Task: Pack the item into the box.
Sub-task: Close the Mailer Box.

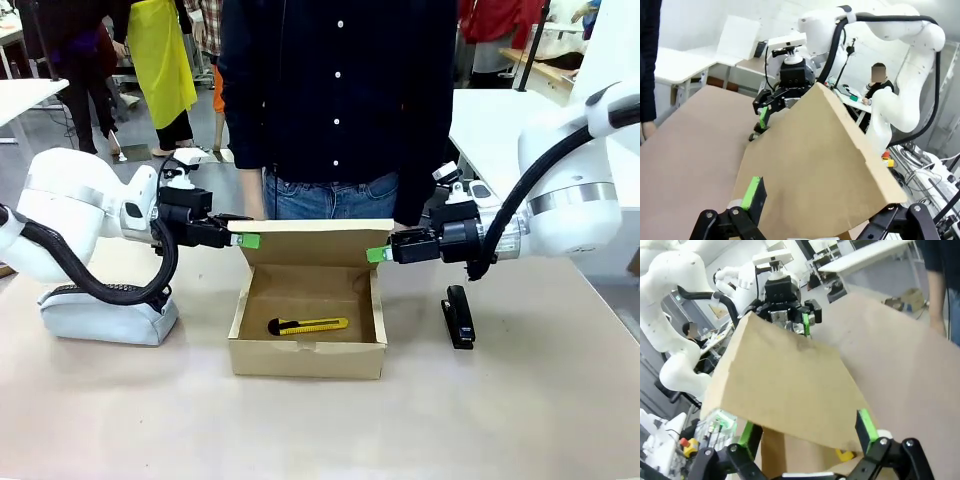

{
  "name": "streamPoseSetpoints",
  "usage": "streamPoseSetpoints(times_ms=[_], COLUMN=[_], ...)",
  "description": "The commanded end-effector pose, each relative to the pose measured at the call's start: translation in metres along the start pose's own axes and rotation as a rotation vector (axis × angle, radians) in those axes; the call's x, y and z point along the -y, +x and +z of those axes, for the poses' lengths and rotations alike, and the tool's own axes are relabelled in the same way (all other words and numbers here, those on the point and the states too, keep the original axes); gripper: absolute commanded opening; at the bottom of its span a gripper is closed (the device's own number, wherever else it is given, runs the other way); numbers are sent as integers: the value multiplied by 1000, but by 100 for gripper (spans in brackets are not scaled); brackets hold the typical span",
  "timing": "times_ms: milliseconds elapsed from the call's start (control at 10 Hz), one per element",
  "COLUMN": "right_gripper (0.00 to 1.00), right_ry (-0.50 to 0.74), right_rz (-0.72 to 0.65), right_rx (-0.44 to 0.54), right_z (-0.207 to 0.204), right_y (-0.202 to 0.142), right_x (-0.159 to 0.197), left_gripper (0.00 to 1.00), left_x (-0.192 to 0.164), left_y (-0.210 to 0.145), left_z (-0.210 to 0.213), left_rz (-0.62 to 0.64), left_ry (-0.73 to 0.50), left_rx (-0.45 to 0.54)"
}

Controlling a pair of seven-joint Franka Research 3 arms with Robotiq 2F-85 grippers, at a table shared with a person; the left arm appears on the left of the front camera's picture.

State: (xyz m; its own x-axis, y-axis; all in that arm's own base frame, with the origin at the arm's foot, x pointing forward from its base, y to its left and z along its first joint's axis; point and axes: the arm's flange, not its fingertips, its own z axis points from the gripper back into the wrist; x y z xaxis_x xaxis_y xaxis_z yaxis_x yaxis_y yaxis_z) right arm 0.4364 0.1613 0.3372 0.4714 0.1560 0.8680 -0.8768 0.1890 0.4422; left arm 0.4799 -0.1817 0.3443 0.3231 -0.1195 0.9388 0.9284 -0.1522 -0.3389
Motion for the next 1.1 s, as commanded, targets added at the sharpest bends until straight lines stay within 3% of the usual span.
streamPoseSetpoints(times_ms=[0,300,600,1000], right_gripper=[100,100,100,100], right_ry=[-45,-53,6,54], right_rz=[142,249,218,192], right_rx=[76,110,102,174], right_z=[-8,-6,5,60], right_y=[-9,-8,-11,-23], right_x=[-12,-25,-30,-41], left_gripper=[100,100,100,100], left_x=[14,17,13,32], left_y=[-9,-11,-12,-23], left_z=[7,8,11,43], left_rz=[-107,-184,-178,-170], left_ry=[-57,-87,-99,-114], left_rx=[4,-11,11,-40])
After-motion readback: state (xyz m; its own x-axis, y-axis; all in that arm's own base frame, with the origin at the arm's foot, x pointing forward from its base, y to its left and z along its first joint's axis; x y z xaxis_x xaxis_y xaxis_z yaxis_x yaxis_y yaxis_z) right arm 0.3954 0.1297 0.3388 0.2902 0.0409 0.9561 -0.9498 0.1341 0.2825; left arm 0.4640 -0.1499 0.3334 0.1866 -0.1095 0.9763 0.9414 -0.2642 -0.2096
